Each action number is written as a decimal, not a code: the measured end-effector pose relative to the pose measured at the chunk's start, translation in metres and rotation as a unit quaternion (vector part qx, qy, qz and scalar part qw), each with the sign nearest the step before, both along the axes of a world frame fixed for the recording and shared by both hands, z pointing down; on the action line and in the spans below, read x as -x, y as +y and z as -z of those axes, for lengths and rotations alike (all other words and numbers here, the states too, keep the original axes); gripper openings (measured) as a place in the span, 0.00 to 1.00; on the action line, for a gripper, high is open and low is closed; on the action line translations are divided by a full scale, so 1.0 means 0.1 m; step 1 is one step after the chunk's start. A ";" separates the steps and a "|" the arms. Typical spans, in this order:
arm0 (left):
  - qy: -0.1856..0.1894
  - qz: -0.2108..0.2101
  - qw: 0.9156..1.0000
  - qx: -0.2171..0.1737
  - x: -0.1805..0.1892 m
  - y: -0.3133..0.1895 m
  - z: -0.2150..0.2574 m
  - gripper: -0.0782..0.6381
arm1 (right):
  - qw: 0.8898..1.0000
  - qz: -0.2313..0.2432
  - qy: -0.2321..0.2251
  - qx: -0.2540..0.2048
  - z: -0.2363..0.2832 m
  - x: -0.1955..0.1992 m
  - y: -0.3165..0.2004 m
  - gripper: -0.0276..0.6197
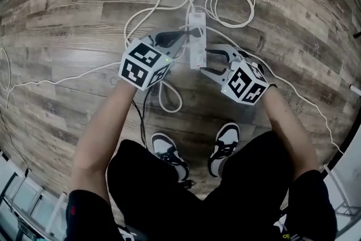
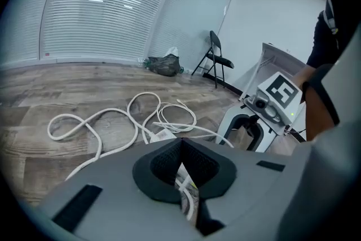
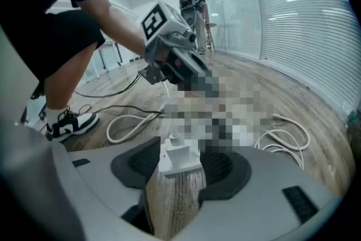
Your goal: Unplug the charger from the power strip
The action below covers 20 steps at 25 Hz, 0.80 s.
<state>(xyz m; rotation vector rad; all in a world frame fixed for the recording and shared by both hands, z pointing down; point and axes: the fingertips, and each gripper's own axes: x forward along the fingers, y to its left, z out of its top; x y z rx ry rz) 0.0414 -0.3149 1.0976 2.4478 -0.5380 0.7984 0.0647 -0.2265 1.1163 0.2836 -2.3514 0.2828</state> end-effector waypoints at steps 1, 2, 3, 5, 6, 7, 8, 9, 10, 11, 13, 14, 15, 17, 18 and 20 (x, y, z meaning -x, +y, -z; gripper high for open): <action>0.000 -0.003 1.000 0.000 -0.04 -0.03 -0.08 0.14 | 1.000 0.011 0.007 -0.009 -0.05 0.01 0.00 0.37; 0.001 -0.007 1.000 0.001 -0.09 -0.06 -0.14 0.14 | 1.000 0.020 0.011 -0.014 -0.09 0.02 0.01 0.37; 0.003 -0.012 1.000 0.002 -0.14 -0.08 -0.20 0.14 | 0.999 0.028 0.013 -0.016 -0.12 0.04 0.02 0.37; -0.002 -0.025 1.000 0.004 -0.22 -0.06 -0.28 0.14 | 0.999 0.042 0.017 -0.017 -0.18 0.09 0.05 0.37; -0.007 -0.027 1.000 0.004 -0.25 -0.04 -0.33 0.14 | 0.999 0.044 0.019 -0.018 -0.21 0.11 0.06 0.37; -0.010 -0.023 1.000 0.007 -0.27 -0.03 -0.38 0.14 | 0.999 0.044 0.019 -0.018 -0.23 0.12 0.06 0.37; -0.013 -0.016 1.000 0.012 -0.28 -0.03 -0.42 0.14 | 0.999 0.043 0.018 -0.016 -0.25 0.14 0.06 0.37; -0.015 -0.009 1.000 0.016 -0.28 -0.02 -0.46 0.14 | 0.999 0.045 0.018 -0.017 -0.26 0.15 0.07 0.37; -0.017 -0.007 1.000 0.018 -0.28 -0.02 -0.48 0.14 | 0.998 0.049 0.022 -0.019 -0.28 0.15 0.07 0.37; -0.016 -0.005 1.000 0.018 -0.28 -0.03 -0.50 0.14 | 0.998 0.052 0.028 -0.022 -0.31 0.14 0.07 0.37; -0.010 -0.002 1.000 0.018 -0.28 -0.04 -0.50 0.14 | 0.998 0.048 0.038 -0.021 -0.37 0.10 0.05 0.36; -0.007 0.001 1.000 0.016 -0.28 -0.05 -0.50 0.14 | 0.998 0.043 0.038 -0.018 -0.39 0.09 0.04 0.36; -0.006 0.003 1.000 0.014 -0.29 -0.04 -0.50 0.14 | 0.998 0.039 0.036 -0.015 -0.40 0.09 0.04 0.36; -0.005 0.006 1.000 0.012 -0.29 -0.03 -0.50 0.14 | 0.999 0.037 0.033 -0.014 -0.40 0.09 0.04 0.33; -0.003 0.006 1.000 0.013 -0.29 -0.03 -0.50 0.14 | 0.999 0.040 0.033 -0.017 -0.40 0.09 0.05 0.32; -0.001 0.010 1.000 0.017 -0.28 -0.03 -0.50 0.14 | 0.998 0.047 0.035 -0.023 -0.40 0.09 0.06 0.31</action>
